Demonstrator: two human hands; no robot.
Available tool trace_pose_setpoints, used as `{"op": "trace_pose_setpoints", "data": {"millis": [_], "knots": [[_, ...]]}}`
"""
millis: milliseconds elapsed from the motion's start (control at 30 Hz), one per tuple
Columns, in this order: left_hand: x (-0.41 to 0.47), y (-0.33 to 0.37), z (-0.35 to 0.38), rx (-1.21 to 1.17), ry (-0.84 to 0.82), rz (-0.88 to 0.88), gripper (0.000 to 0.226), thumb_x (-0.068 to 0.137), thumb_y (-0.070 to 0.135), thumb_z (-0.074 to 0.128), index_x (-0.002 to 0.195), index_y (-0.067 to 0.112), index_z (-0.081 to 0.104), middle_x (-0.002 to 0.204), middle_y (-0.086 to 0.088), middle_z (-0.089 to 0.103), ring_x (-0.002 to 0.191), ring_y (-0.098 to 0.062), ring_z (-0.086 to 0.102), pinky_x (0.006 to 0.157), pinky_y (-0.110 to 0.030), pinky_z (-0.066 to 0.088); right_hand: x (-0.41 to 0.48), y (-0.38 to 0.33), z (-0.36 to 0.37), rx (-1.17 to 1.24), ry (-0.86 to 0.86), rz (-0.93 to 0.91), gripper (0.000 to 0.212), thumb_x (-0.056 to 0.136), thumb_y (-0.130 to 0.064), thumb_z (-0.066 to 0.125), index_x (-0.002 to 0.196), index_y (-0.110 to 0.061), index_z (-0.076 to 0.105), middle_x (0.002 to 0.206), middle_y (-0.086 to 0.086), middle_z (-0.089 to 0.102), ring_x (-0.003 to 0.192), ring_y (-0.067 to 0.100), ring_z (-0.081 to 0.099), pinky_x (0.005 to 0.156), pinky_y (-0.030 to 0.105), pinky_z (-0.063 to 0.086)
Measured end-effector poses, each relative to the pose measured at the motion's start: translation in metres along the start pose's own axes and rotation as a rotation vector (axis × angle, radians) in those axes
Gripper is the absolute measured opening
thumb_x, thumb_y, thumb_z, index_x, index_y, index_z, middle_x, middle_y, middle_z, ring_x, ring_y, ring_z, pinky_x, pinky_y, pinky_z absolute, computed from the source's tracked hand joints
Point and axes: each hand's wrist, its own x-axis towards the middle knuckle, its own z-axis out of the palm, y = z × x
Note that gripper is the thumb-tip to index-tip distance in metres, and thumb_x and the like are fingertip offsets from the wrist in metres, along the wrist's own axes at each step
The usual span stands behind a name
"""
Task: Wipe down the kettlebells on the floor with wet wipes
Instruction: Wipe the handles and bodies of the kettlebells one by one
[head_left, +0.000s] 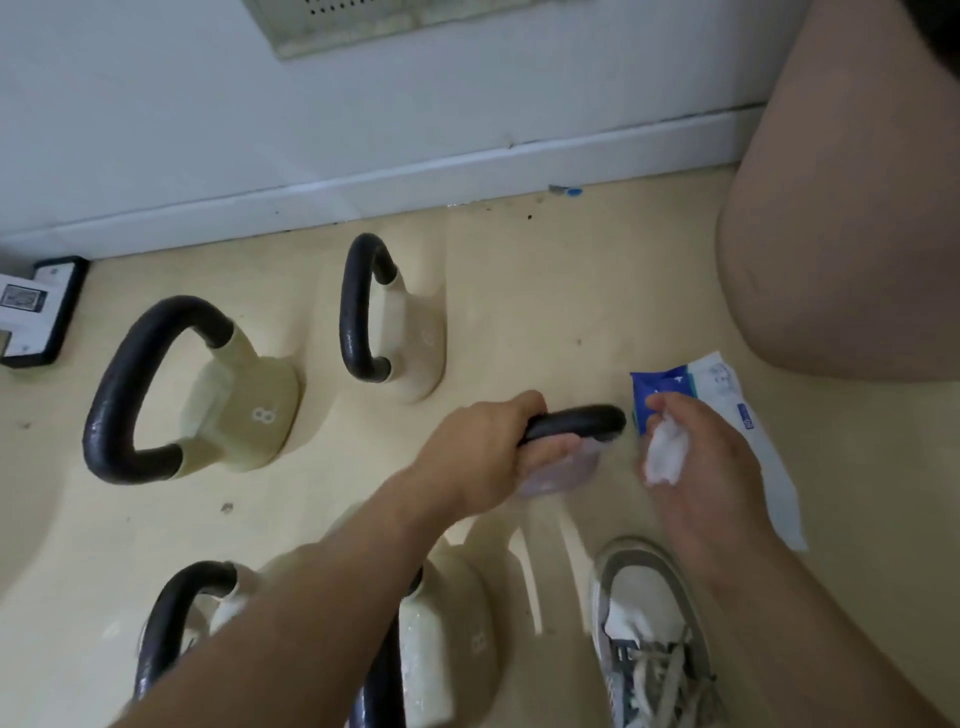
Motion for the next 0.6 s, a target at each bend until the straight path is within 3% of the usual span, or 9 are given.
{"op": "trace_pose_setpoints", "data": {"millis": [134, 200, 300, 367, 434, 534, 601], "knots": [[-0.005, 0.024, 0.034, -0.470, 0.323, -0.334, 0.035, 0.097, 0.048, 0.044, 0.085, 0.018, 0.057, 0.066, 0.005, 0.058, 0.064, -0.020, 0.056, 0.055, -0.029, 0.042, -0.003, 0.017, 0.038, -0.051, -0.086, -0.011, 0.021, 0.096, -0.026, 0.049, 0.099, -0.019, 0.070, 0.096, 0.003, 0.068, 0.092, 0.018, 0.064, 0.073, 0.031, 0.049], [-0.003, 0.036, 0.036, -0.725, 0.396, -0.435, 0.038, 0.098, 0.042, 0.046, 0.078, 0.014, 0.060, 0.061, -0.001, 0.058, 0.056, -0.023, 0.056, 0.052, -0.035, 0.045, -0.010, 0.033, 0.055, -0.107, -0.179, 0.034, 0.033, 0.099, -0.034, 0.044, 0.113, -0.013, 0.064, 0.102, 0.011, 0.069, 0.099, 0.025, 0.066, 0.076, 0.036, 0.053], [-0.007, 0.038, 0.037, -0.939, 0.464, -0.552, 0.043, 0.100, 0.033, 0.045, 0.074, 0.004, 0.062, 0.061, -0.013, 0.057, 0.056, -0.029, 0.054, 0.048, -0.034, 0.044, -0.026, 0.044, 0.061, -0.132, -0.223, 0.087, 0.056, 0.096, -0.054, 0.040, 0.133, -0.014, 0.053, 0.123, 0.006, 0.063, 0.113, 0.020, 0.061, 0.091, 0.037, 0.050], [-0.010, 0.040, 0.035, -1.091, 0.485, -0.612, 0.034, 0.100, 0.026, 0.045, 0.079, 0.010, 0.067, 0.070, -0.014, 0.063, 0.065, -0.031, 0.060, 0.051, -0.030, 0.045, -0.037, 0.043, 0.059, -0.124, -0.259, 0.063, 0.053, 0.096, -0.052, 0.041, 0.132, -0.015, 0.055, 0.125, 0.004, 0.063, 0.113, 0.019, 0.059, 0.095, 0.036, 0.048], [-0.011, 0.040, 0.032, -1.167, 0.513, -0.635, 0.028, 0.098, 0.022, 0.046, 0.086, 0.020, 0.071, 0.085, -0.013, 0.070, 0.082, -0.032, 0.067, 0.065, -0.038, 0.052, -0.042, 0.040, 0.053, -0.087, -0.290, 0.038, 0.050, 0.094, -0.054, 0.045, 0.127, -0.020, 0.059, 0.123, 0.002, 0.065, 0.113, 0.020, 0.061, 0.095, 0.039, 0.048], [-0.016, 0.040, 0.033, -1.269, 0.554, -0.659, 0.025, 0.098, 0.017, 0.044, 0.100, 0.027, 0.067, 0.089, -0.004, 0.067, 0.086, -0.025, 0.065, 0.075, -0.041, 0.051, -0.031, 0.027, 0.055, 0.073, -0.277, 0.114, 0.048, 0.093, -0.056, 0.042, 0.111, -0.019, 0.067, 0.110, 0.009, 0.071, 0.104, 0.023, 0.066, 0.091, 0.042, 0.050], [-0.021, 0.040, 0.034, -1.319, 0.563, -0.654, 0.025, 0.097, 0.013, 0.045, 0.109, 0.026, 0.062, 0.098, -0.009, 0.064, 0.088, -0.023, 0.064, 0.077, -0.037, 0.052, -0.025, 0.025, 0.060, 0.026, -0.293, 0.144, 0.048, 0.095, -0.053, 0.039, 0.106, -0.016, 0.067, 0.102, 0.010, 0.070, 0.096, 0.022, 0.067, 0.085, 0.040, 0.051]]}}
